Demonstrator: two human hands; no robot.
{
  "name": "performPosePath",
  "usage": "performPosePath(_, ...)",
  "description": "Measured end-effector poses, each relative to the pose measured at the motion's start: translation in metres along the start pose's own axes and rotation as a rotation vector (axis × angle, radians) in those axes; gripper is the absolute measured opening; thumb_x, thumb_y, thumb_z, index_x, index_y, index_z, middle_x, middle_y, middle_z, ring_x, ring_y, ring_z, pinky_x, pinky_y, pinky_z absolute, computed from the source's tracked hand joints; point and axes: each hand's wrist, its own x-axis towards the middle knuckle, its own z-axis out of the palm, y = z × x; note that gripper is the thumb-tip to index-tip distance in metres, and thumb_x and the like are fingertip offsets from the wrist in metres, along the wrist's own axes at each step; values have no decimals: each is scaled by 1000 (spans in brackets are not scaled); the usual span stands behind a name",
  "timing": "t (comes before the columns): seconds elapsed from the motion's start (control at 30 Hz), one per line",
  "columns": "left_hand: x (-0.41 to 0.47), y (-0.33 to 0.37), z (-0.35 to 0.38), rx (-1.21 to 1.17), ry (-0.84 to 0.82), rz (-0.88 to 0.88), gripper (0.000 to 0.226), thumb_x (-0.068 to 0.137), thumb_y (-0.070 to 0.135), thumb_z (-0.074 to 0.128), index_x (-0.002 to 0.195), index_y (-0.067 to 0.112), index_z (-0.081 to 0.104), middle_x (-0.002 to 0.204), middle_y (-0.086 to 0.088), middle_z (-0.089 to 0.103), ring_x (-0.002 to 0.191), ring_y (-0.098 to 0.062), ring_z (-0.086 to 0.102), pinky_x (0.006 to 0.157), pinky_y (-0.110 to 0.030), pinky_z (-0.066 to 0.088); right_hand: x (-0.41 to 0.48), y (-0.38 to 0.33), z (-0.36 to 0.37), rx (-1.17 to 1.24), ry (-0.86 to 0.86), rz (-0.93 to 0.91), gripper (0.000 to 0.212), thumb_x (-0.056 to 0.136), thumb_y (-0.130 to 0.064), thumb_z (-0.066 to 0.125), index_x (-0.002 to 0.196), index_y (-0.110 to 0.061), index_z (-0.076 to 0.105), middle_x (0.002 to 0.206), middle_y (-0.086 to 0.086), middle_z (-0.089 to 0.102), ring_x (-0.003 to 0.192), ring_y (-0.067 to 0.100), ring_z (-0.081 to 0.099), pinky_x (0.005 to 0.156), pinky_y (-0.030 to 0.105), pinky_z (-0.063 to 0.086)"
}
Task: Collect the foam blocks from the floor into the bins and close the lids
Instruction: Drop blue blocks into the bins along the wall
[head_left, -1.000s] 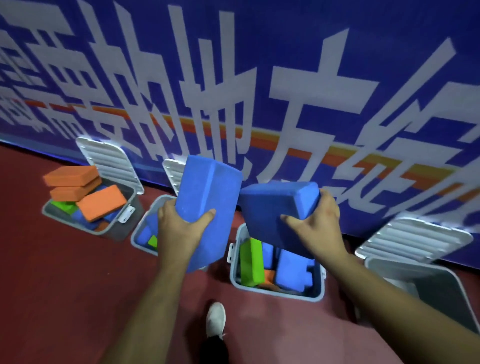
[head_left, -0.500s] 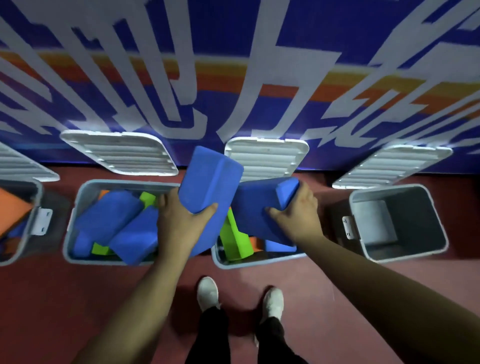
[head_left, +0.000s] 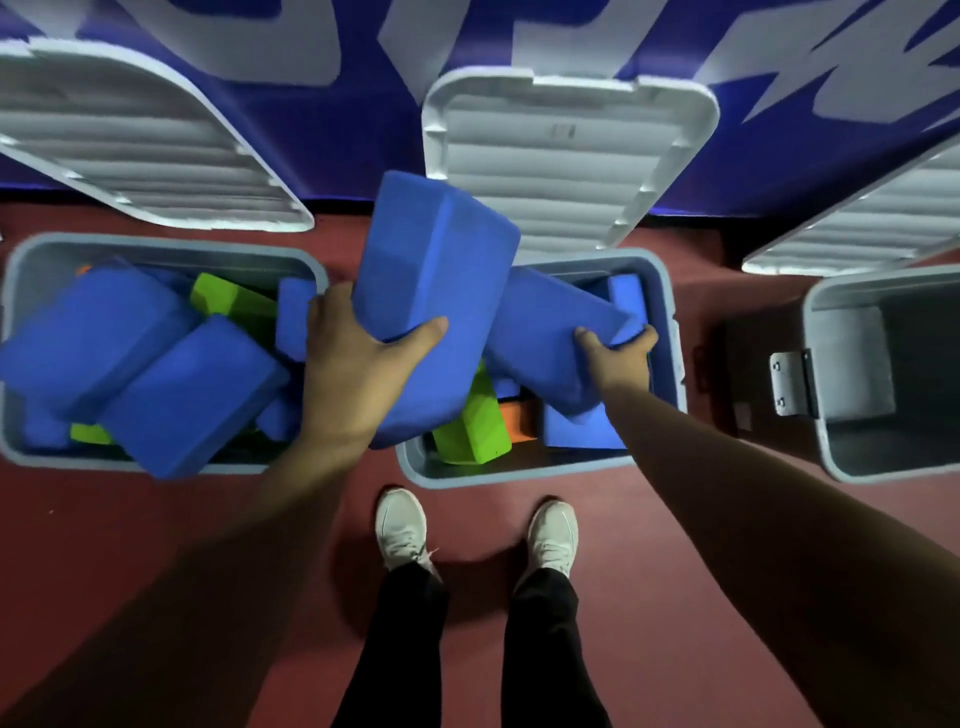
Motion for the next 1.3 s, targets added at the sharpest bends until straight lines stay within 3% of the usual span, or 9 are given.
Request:
performPosePath(0.1,-9,2,33,-83,-42,-33,70,64,61,78,118,22,55,112,10,62,104,-12,59,87,-30,47,23,25,-19,-209,-23,106,99,78,-50,75,151,-10,20,149,20,36,129,43,46,102,50,43)
performPosePath(0.2,-20,16,61,-200,-70,-30,62,73,53,77,123,29,48,113,17,62,100,-2,60,80,-19,46,29,31,-42,-351,50,-227,82,88,-48,67,146,-3,31,146,20,36,133,38,38,108,44,35)
performPosePath(0.3,-24,31,89,-335,-180,-83,56,77,54,73,122,32,46,114,16,64,99,-3,64,78,-23,50,24,10,-63,-8,-117,-356,41,97,-50,52,115,-13,59,111,4,63,103,22,62,87,28,49)
performPosePath(0.43,-16,51,131,-413,-307,-199,49,82,52,70,121,28,54,109,10,68,94,-8,69,75,-27,53,28,-4,-82,210,-485,-216,52,86,-63,61,114,-20,61,113,4,70,98,17,71,89,36,56)
performPosePath(0.67,10,48,186,63,-366,23,64,83,43,61,143,45,38,141,1,47,126,-20,50,105,-33,41,55,33,-79,-81,-317,-236,47,86,-50,69,103,-13,46,88,-2,57,78,16,58,60,25,43)
performPosePath(0.83,3,36,206,181,-377,59,73,93,35,57,151,48,15,150,-4,30,135,-22,38,99,-28,32,59,45,-74,-151,-318,-308,42,92,-51,60,103,-12,47,94,-2,57,79,11,54,60,22,38)
performPosePath(0.97,-2,60,178,256,-347,52,67,88,37,59,149,24,34,145,-10,37,135,-29,39,107,-38,34,38,22,-105,-244,-214,-404,55,92,-51,59,128,-10,47,131,7,47,107,22,53,85,30,41)
performPosePath(1.13,-27,145,83,137,-180,157,34,87,23,66,119,13,59,116,-7,61,98,-22,64,91,-33,49,-31,-62,-192,-331,-162,-597,53,93,-44,60,132,-10,48,133,7,47,120,23,48,93,27,35)
performPosePath(1.3,-85,279,-54,102,-49,372,21,88,15,66,107,7,63,104,-7,59,95,-21,60,91,-32,46,-149,-164,-306,-297,-58,-723,53,93,-43,60,132,-8,49,131,10,48,122,27,46,99,34,38)
